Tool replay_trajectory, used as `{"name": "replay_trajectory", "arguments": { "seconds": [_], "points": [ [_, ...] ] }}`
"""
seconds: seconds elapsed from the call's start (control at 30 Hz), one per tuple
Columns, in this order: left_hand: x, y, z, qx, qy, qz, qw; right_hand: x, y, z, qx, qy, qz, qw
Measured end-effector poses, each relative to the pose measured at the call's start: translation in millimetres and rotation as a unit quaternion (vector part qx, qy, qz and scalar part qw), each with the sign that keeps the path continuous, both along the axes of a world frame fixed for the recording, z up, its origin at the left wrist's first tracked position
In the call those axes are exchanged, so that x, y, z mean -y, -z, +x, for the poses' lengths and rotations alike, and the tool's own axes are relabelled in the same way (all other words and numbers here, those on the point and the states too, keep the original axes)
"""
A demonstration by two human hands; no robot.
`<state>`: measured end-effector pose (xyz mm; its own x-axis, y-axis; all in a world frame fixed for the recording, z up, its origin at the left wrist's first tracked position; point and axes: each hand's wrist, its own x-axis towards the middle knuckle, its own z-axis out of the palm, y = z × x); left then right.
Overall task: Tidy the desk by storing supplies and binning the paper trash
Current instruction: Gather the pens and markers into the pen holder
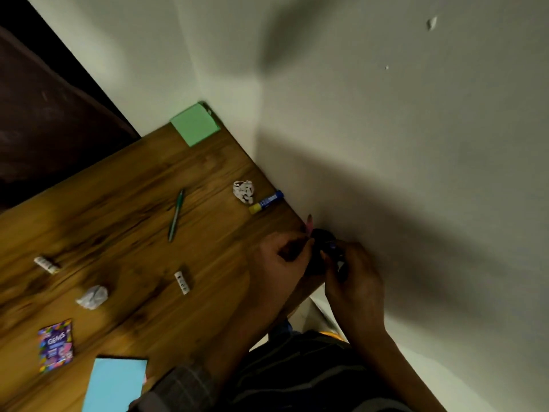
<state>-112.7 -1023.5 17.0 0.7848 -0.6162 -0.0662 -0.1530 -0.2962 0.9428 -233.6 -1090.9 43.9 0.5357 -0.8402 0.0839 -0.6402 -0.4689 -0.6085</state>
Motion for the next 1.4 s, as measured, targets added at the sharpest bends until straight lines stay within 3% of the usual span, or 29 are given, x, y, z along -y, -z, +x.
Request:
{"name": "replay_trajectory", "arguments": {
  "seconds": [0.13, 0.33, 0.5, 0.77, 0.9, 1.03, 1.13, 1.27, 1.4],
  "points": [
    [-5, 8, -2, 0.031, -0.011, 0.053, 0.998, 4, 6, 4, -0.028, 0.007, 0.026, 0.999],
    [-38, 11, 7, -0.008, -0.025, 0.039, 0.999, 3, -14, 15, -0.057, 0.01, 0.057, 0.997],
    [-91, 18, 25, -0.046, -0.106, 0.064, 0.991, -16, -38, 37, -0.027, -0.015, 0.047, 0.998],
    [-179, 9, 49, -0.016, -0.254, 0.076, 0.964, -62, -50, 90, -0.014, -0.18, 0.103, 0.978],
    [-228, 2, 46, -0.026, -0.338, 0.061, 0.939, -83, -46, 111, -0.032, -0.296, 0.107, 0.949],
    [-283, 0, 42, -0.044, -0.44, 0.06, 0.895, -124, -41, 136, -0.022, -0.376, 0.005, 0.926],
    [-329, 6, 44, -0.034, -0.498, 0.071, 0.864, -158, -52, 153, -0.04, -0.426, 0.024, 0.904],
    [-398, 23, 58, -0.019, -0.533, 0.148, 0.833, -191, -56, 177, -0.049, -0.441, 0.028, 0.896],
    [-459, 46, 78, 0.001, -0.55, 0.276, 0.789, -186, -30, 219, -0.035, -0.398, 0.045, 0.916]
  ]
}}
